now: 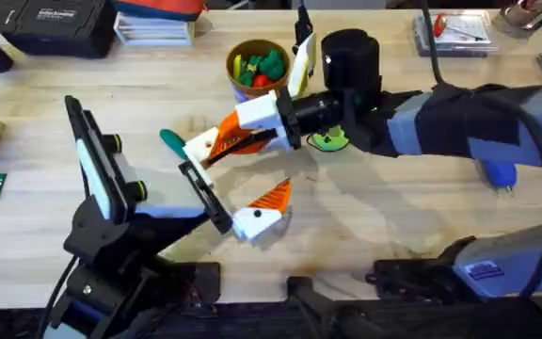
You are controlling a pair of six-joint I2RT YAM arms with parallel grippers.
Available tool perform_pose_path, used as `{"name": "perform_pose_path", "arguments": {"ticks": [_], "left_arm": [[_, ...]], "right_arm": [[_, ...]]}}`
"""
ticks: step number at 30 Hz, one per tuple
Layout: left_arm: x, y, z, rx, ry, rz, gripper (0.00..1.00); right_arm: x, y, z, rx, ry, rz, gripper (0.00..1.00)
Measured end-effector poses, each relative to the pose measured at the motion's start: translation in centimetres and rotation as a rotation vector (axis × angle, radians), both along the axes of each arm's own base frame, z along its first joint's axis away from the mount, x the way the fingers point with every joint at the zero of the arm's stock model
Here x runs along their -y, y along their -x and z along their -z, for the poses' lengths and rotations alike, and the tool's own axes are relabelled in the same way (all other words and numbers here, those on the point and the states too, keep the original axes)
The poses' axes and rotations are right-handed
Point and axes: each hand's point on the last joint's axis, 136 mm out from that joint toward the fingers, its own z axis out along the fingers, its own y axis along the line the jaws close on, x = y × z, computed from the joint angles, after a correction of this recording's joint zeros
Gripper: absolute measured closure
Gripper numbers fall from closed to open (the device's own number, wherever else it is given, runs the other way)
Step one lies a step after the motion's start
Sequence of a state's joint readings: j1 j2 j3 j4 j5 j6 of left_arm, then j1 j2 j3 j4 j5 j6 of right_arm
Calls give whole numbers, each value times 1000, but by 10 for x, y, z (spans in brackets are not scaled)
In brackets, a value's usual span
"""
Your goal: Pick up the gripper from the table and insert it into the empty holder that is missing its gripper. Then pick up a screw, insert it into the mounting hole, and use the screwdriver to tighten it. Finally, clean up the table by picking up the vegetable and placing it into the bucket.
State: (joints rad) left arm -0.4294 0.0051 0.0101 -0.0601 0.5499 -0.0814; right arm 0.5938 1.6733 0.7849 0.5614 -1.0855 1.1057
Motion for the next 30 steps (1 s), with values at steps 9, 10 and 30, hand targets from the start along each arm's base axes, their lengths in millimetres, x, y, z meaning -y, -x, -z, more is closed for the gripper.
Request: {"name": "perform_pose_path", "arguments": {"ticks": [9,10,30], "left_arm": [[4,5,-1,21,-8,39,15],[8,13,0,17,-7,85,15],[19,34,0,11,-2,217,14]], "right_arm": [[2,-2,0,-4,0,2,69],[1,0,-1,5,-6,-7,27],[32,-53,4,115,15,171,8]]}}
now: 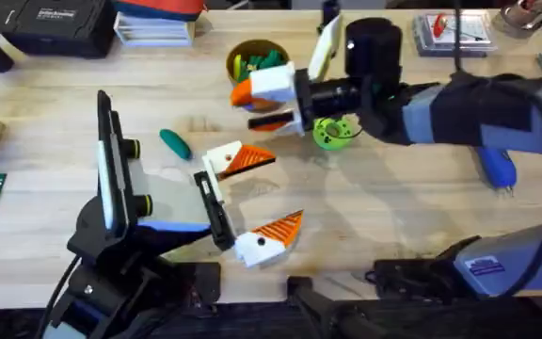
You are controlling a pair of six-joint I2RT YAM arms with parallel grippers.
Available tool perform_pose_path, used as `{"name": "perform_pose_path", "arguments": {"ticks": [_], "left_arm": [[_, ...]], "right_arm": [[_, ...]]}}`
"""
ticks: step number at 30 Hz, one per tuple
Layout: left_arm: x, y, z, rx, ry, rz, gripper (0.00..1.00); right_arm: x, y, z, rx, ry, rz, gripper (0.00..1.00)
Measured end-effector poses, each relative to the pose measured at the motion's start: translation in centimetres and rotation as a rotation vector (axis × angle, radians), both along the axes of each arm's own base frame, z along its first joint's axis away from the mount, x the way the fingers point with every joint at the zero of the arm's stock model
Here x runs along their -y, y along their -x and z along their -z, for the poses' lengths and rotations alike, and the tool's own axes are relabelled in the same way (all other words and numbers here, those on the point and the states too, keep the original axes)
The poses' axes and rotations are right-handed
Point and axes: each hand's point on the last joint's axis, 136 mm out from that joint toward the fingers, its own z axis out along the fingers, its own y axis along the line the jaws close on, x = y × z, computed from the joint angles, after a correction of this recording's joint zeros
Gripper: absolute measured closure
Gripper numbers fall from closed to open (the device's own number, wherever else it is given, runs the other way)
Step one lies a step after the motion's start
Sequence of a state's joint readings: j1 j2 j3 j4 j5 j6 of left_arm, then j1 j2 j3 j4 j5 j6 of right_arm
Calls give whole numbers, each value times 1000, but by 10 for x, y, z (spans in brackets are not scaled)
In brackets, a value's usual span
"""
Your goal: Pick up the gripper from the table and insert it into the empty holder that is missing its gripper. Then pick up a screw, insert it into the mounting hole, and use the screwdriver to tighten it. Finally, clean up the table by picking up the vegetable and placing it into the bucket.
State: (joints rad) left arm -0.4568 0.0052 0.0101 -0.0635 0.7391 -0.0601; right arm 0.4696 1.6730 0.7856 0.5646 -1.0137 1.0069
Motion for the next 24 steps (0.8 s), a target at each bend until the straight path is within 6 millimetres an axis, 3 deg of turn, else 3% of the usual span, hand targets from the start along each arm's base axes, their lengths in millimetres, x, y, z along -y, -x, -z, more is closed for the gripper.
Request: {"name": "perform_pose_path", "arguments": {"ticks": [4,8,16,21,24], "left_arm": [[0,0,0,0,0,1,14],[0,0,0,0,0,1,14],[0,0,0,0,0,2,14],[0,0,0,0,0,2,14],[0,0,0,0,0,2,14]], "right_arm": [[25,-25,12,2,62,98,9],[58,-35,21,-15,203,193,8],[111,-19,0,185,659,301,7],[145,0,27,261,1038,309,6],[155,-3,35,300,1148,317,6]]}}
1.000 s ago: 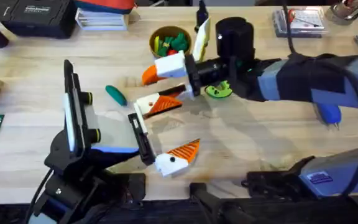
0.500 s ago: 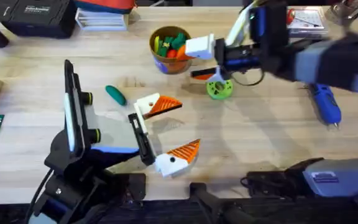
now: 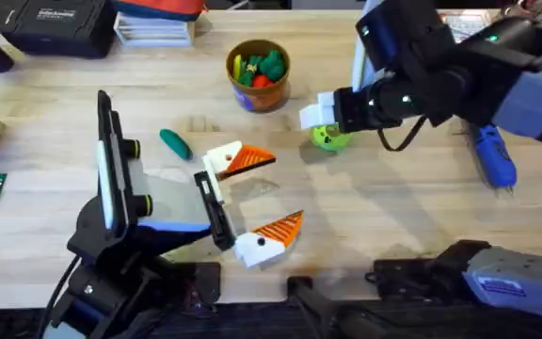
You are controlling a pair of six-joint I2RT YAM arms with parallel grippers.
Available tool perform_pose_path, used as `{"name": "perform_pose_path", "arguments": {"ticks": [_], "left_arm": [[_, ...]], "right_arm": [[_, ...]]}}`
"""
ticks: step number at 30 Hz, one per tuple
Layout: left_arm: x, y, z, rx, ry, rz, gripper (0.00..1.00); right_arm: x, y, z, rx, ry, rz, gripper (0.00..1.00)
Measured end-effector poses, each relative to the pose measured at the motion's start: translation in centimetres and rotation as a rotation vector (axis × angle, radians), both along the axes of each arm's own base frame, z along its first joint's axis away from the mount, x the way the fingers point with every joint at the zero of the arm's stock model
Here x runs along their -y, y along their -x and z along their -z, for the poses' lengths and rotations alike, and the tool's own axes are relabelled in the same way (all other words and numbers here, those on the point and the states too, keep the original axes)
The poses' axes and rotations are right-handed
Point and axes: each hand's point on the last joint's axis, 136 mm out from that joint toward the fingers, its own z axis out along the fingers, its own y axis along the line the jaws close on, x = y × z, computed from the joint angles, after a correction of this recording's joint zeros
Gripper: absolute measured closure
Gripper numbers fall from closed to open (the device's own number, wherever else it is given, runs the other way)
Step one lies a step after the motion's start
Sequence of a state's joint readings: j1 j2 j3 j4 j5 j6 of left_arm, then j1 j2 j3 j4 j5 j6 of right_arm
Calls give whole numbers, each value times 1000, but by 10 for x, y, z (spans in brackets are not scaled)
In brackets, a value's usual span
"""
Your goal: Pick up the gripper from the table and insert it into the empty holder that is missing its gripper. Then pick up a screw, insert it into the mounting hole, and use the screwdriver to tighten it. Finally, clean up the table by picking up the vegetable and placing it into the bucket.
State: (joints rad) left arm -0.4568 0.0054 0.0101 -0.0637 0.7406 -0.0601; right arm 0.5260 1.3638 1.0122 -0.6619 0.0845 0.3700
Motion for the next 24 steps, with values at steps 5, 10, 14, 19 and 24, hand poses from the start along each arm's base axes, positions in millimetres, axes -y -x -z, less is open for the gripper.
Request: {"name": "perform_pose_path", "arguments": {"ticks": [5,10,14,19,24], "left_arm": [[0,0,0,0,0,0,14],[0,0,0,0,0,0,14],[0,0,0,0,0,0,14],[0,0,0,0,0,0,15],[0,0,0,0,0,0,15]], "right_arm": [[8,-6,0,36,63,10,145],[5,-6,17,-3,99,2,406],[-3,-1,38,-58,132,-29,490],[-6,2,54,-100,160,-45,623],[-7,1,60,-110,166,-45,704]]}}
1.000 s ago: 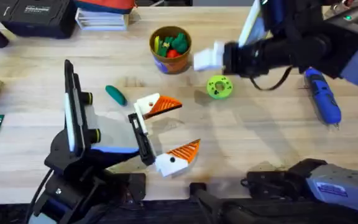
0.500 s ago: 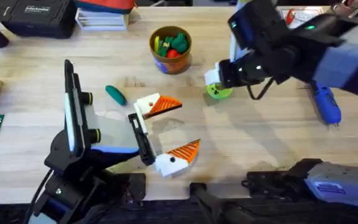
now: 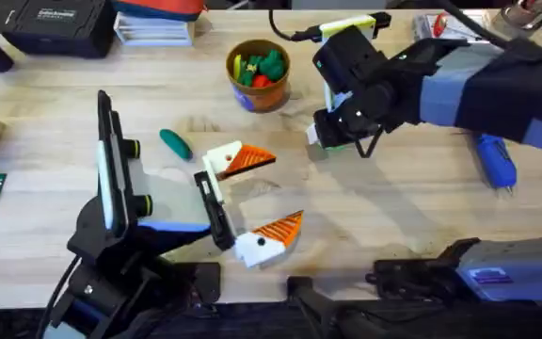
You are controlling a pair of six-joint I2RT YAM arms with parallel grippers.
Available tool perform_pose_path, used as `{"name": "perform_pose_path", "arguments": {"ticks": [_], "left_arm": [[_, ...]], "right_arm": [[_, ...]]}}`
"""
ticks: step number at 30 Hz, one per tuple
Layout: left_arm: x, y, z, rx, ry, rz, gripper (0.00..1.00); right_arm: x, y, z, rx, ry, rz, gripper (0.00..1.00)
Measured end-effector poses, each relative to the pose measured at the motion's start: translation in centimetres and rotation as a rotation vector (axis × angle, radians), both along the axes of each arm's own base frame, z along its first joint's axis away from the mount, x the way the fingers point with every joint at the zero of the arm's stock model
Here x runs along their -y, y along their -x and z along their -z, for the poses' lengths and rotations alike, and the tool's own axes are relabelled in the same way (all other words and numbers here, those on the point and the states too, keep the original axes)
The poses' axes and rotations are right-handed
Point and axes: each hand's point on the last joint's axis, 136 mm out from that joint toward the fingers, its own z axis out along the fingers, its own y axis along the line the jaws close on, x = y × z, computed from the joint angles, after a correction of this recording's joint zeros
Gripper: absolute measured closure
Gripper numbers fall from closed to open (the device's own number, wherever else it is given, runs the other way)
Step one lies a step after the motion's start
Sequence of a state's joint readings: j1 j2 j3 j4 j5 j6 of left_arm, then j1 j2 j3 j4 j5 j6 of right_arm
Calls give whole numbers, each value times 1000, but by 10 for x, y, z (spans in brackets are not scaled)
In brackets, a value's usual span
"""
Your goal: Pick up the gripper from the table and insert it into the empty holder that is missing its gripper. Then pick up a screw, insert it into the mounting hole, and use the screwdriver to tighten it. Finally, clean up the table by picking up the vegetable and placing it into the bucket.
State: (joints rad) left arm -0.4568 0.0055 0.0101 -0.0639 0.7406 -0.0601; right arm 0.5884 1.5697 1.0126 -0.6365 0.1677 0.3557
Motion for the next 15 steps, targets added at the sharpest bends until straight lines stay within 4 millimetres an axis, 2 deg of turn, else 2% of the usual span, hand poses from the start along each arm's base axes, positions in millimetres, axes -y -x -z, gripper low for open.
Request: {"name": "perform_pose_path", "arguments": {"ticks": [9,15], "left_arm": [[0,0,0,0,0,0,15],[0,0,0,1,0,0,15]], "right_arm": [[-2,0,8,-18,5,-2,745],[-1,-1,9,-16,7,-1,881]]}}
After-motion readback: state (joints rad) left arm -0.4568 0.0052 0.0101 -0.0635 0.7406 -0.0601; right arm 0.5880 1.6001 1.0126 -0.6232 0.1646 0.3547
